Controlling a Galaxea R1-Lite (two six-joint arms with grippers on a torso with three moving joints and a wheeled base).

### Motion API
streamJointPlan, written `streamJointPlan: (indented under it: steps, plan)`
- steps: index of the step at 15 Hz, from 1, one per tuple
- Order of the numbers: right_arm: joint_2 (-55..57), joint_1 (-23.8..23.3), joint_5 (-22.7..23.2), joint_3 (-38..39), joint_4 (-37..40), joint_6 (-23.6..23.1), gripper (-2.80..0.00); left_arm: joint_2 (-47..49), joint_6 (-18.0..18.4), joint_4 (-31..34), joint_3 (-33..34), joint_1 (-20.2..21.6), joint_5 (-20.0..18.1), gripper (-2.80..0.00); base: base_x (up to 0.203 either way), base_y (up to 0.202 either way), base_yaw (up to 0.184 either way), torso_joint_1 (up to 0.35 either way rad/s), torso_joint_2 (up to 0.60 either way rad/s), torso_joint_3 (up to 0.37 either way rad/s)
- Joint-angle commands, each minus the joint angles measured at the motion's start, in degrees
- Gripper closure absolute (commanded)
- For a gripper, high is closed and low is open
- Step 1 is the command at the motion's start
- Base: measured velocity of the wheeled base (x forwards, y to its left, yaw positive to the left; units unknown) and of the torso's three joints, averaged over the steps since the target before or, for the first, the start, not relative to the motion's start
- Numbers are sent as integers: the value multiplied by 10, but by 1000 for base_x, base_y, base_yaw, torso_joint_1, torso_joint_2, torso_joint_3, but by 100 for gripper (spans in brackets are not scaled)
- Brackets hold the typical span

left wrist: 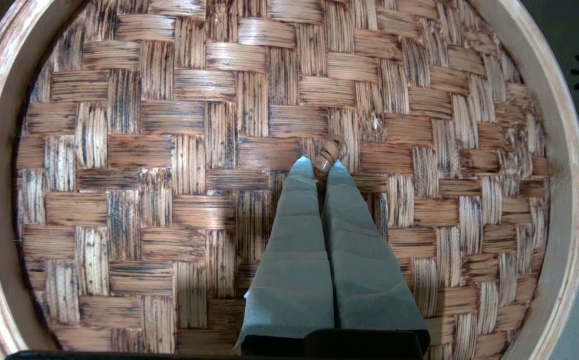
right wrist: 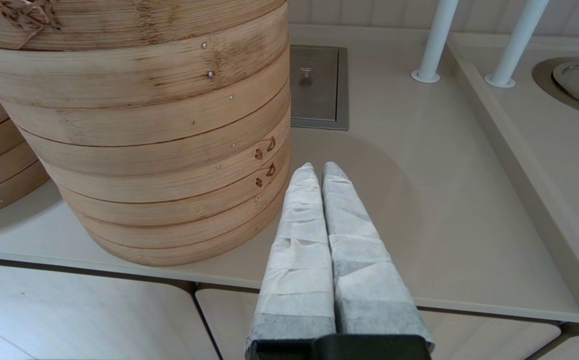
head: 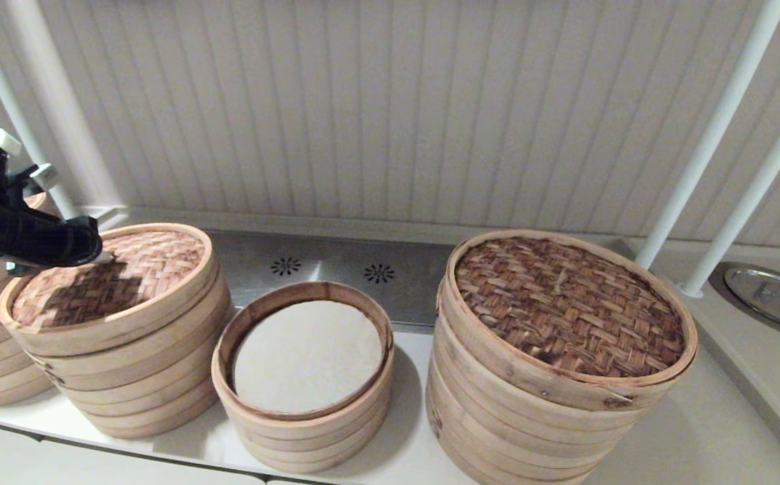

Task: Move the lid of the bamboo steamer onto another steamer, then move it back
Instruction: Put the steamer

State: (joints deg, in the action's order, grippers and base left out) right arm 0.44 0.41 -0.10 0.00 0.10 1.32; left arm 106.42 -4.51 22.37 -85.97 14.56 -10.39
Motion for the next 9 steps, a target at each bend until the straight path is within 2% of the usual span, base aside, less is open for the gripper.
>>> streamJointPlan:
  steps: [1,7,8,9]
  plan:
    - [1,0,-1,-1,0,0,0,1,-1,1,3,0,-1,0,0,0,0,0,0,0]
    - [1,0,-1,0,0,0,0,2,-2,1,6,-1,-2,0,0,0,0,0,0,0]
    - [1,0,-1,0,0,0,0,0,-2,0,5,-1,-2,-280,0,0,0,0,0,0]
    - [1,0,-1,-1,0,0,0,-2,-8,-1,3,-1,-2,-280,0,0,0,0,0,0]
